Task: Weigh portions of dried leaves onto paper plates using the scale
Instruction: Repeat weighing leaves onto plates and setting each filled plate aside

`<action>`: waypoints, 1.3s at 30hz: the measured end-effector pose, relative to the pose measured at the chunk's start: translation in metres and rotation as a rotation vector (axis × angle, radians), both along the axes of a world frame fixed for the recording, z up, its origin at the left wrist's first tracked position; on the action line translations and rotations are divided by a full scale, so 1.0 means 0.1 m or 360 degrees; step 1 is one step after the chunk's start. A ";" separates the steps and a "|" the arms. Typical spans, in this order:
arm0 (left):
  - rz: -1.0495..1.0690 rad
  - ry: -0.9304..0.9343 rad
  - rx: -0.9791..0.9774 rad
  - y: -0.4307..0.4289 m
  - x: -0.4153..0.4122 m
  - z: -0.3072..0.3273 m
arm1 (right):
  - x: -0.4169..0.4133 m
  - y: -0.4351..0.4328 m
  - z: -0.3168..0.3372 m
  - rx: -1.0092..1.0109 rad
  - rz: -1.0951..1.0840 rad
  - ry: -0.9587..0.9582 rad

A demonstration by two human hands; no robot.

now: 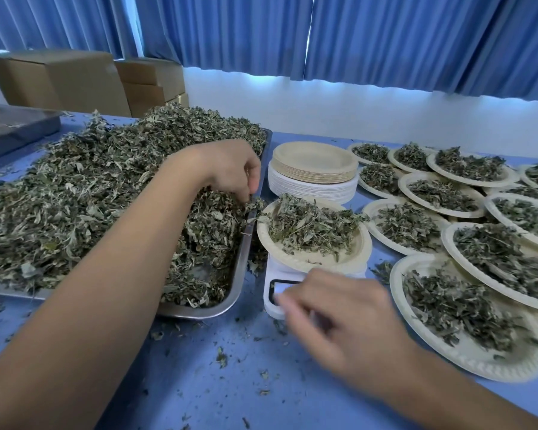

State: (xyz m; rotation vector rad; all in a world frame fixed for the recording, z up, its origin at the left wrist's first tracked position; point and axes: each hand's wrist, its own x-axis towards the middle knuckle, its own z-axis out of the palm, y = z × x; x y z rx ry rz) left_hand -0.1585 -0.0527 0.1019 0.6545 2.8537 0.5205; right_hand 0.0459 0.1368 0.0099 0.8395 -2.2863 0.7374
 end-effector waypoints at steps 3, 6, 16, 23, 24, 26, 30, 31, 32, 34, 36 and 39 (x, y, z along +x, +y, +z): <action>-0.0145 -0.0081 0.0000 0.09 0.05 0.00 | -0.15 0.25 0.21 -0.0236 -0.0498 0.0088; -0.0196 -0.0102 -0.0063 0.13 0.06 -0.03 | -0.35 0.55 0.36 -0.0197 -0.0969 -0.0239; -0.0144 -0.0125 -0.0085 0.24 0.08 -0.08 | -0.61 0.68 0.24 -0.0231 -0.1107 -0.0895; 0.0014 -0.0209 0.0223 0.32 0.08 -0.08 | -0.67 0.86 0.40 -0.0780 -0.0911 -0.0949; 0.0040 -0.0225 0.0307 0.35 0.09 -0.08 | -0.67 0.90 0.44 -0.0846 -0.0902 -0.0938; 0.0107 -0.0247 0.0552 0.42 0.11 -0.07 | -0.69 0.98 0.49 -0.0947 -0.0907 -0.0929; 0.0244 -0.0193 0.1224 0.73 0.20 -0.09 | -0.71 1.21 0.61 -0.1127 -0.0941 -0.0939; 0.0255 -0.0203 0.1324 0.84 0.22 -0.10 | -0.71 1.29 0.64 -0.1147 -0.0958 -0.0938; 0.0252 -0.0233 0.1378 0.94 0.25 -0.10 | -0.69 1.37 0.67 -0.1154 -0.0981 -0.0932; 0.0222 -0.0305 0.1382 1.19 0.28 -0.05 | -0.64 1.57 0.73 -0.1145 -0.1039 -0.0919; 0.0160 -0.0357 0.1294 1.45 0.31 0.04 | -0.57 1.80 0.78 -0.1138 -0.1107 -0.0910; 0.0024 -0.0456 0.1175 1.87 0.32 0.20 | -0.47 2.19 0.89 -0.1134 -0.1244 -0.0894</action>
